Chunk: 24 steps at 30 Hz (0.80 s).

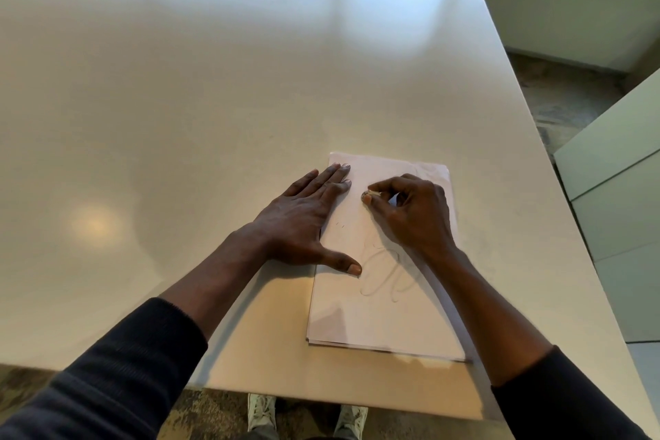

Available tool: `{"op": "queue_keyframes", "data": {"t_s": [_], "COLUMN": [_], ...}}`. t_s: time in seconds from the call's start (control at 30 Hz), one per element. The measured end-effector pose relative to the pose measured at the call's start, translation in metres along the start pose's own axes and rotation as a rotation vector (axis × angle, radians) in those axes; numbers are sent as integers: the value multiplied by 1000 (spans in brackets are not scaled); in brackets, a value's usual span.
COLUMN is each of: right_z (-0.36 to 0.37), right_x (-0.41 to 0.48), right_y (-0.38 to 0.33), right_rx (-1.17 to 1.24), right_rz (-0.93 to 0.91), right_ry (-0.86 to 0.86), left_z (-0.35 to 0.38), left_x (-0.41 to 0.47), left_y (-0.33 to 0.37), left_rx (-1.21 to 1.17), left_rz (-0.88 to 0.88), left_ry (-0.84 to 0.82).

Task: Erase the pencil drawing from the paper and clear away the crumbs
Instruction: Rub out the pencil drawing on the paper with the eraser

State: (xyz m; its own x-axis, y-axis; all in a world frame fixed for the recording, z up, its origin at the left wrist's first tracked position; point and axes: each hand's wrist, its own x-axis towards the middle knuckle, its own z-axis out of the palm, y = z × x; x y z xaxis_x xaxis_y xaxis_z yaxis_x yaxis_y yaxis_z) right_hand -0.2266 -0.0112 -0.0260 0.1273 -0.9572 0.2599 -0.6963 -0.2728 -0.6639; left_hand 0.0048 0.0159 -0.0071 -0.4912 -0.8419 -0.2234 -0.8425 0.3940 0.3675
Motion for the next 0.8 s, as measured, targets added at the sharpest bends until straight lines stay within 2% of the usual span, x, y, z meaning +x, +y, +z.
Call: {"op": "queue_keyframes", "data": {"t_s": [0.13, 0.3, 0.53, 0.7, 0.8], "right_z": [4, 8, 13, 14, 14], "right_x": [10, 10, 45, 51, 59], "right_y": [0, -1, -4, -5, -6], "right_rx": [-17, 25, 9, 19, -23], "right_rz": [66, 36, 54, -2, 52], "right_ry": [77, 4, 19, -71, -23], "left_z": [-1, -1, -5, -9, -10], "left_x": [-1, -1, -4, -7, -7], "left_y": [1, 1, 5, 8, 8], "left_rx": [-1, 1, -24, -33, -37], "left_rz": [-2, -4, 10, -5, -8], "left_ry": [19, 14, -4, -30, -45]}}
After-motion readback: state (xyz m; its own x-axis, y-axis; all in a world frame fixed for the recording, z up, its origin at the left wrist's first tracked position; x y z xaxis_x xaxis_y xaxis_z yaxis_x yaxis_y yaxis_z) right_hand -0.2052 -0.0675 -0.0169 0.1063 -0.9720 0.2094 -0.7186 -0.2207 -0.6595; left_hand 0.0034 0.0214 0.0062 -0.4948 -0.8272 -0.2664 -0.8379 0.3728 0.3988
